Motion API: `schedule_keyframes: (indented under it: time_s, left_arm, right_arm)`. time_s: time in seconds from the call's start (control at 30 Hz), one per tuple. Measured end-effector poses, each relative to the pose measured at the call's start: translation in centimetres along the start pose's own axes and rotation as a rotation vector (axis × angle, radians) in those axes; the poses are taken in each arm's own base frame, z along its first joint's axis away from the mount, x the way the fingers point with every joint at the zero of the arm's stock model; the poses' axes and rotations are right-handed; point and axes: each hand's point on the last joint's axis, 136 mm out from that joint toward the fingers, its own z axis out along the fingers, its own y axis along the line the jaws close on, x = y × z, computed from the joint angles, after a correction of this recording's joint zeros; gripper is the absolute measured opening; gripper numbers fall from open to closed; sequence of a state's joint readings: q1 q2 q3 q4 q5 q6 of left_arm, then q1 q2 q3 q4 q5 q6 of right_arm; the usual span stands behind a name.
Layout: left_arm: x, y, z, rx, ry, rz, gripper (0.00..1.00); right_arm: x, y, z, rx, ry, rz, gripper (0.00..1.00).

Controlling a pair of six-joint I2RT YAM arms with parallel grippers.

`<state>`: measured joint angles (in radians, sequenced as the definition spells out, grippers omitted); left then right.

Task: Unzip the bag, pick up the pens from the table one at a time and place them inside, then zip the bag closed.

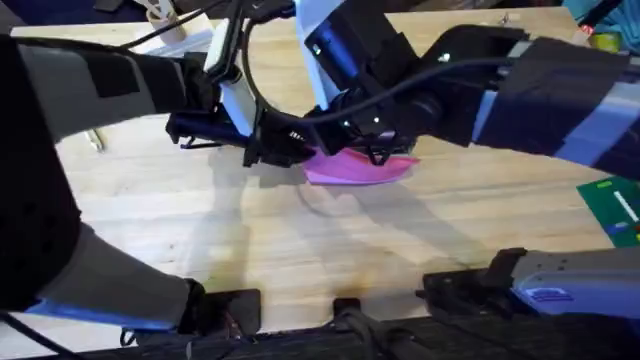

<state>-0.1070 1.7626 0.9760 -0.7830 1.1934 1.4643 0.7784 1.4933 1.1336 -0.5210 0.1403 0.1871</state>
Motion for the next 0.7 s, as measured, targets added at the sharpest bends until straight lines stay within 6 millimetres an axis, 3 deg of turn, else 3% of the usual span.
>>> schedule_keyframes:
  time_s: [0.27,0.53,0.7]
  left_arm:
    - [-0.1,0.1,0.0,-0.002,-0.002,0.012,0.043]
    - [-1.1,0.2,0.5,0.01,-0.03,0.042,0.044]
    - [-1.2,0.2,0.4,0.011,-0.035,0.042,0.043]
  right_arm:
    - [1.9,-5.5,-0.3,0.121,0.095,0.108,0.031]
    - [2.9,-9.9,-0.7,0.12,0.141,0.28,0.031]
    - [4.1,-13.7,-1.5,0.166,0.163,0.398,0.032]
